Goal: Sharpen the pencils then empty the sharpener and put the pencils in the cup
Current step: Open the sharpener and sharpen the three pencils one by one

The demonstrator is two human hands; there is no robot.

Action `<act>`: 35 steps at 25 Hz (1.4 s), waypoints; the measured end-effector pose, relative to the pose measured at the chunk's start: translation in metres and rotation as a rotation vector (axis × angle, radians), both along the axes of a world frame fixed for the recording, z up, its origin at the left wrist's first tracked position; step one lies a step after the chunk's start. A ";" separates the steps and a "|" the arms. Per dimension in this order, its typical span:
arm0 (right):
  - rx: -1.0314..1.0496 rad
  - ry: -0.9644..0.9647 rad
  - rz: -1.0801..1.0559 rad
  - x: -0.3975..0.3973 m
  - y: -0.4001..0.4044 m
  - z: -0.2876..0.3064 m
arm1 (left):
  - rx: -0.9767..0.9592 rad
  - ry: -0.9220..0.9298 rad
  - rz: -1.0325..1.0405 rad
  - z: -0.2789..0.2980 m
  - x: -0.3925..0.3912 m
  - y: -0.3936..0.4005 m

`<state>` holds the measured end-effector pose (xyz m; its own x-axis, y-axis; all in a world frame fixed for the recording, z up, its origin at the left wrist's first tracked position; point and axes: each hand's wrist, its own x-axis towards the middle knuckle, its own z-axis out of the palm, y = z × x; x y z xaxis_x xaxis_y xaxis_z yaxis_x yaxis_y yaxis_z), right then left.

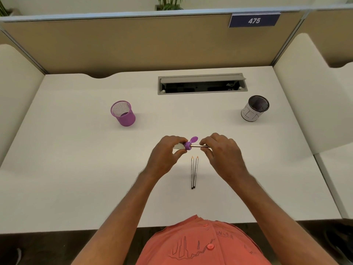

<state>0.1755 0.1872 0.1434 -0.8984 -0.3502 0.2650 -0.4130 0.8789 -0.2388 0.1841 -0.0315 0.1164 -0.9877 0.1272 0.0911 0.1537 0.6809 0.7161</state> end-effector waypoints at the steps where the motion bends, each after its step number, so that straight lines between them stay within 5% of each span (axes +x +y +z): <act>1: -0.006 -0.008 0.008 0.000 0.001 0.001 | 0.001 -0.006 0.002 0.001 0.000 0.001; 13: 0.120 0.015 0.121 -0.008 0.011 0.011 | -0.122 0.039 -0.006 0.012 0.000 0.012; 23: 0.030 -0.698 0.099 -0.033 0.022 0.026 | -0.129 0.063 -0.011 0.011 0.001 0.020; 28: 0.022 -0.298 0.195 -0.017 0.018 0.016 | -0.126 0.031 -0.052 0.011 -0.006 0.018; 31: 0.193 0.056 0.190 -0.012 0.016 0.007 | -0.127 0.016 -0.048 0.010 -0.008 0.017; 35: 0.240 0.075 0.195 -0.017 0.014 0.006 | -0.147 0.043 -0.039 0.010 -0.008 0.019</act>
<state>0.1581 0.2010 0.1496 -0.7891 -0.5746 0.2171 -0.5881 0.8088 0.0033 0.1763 -0.0125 0.1267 -0.9774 0.1801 0.1110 0.2104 0.7706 0.6016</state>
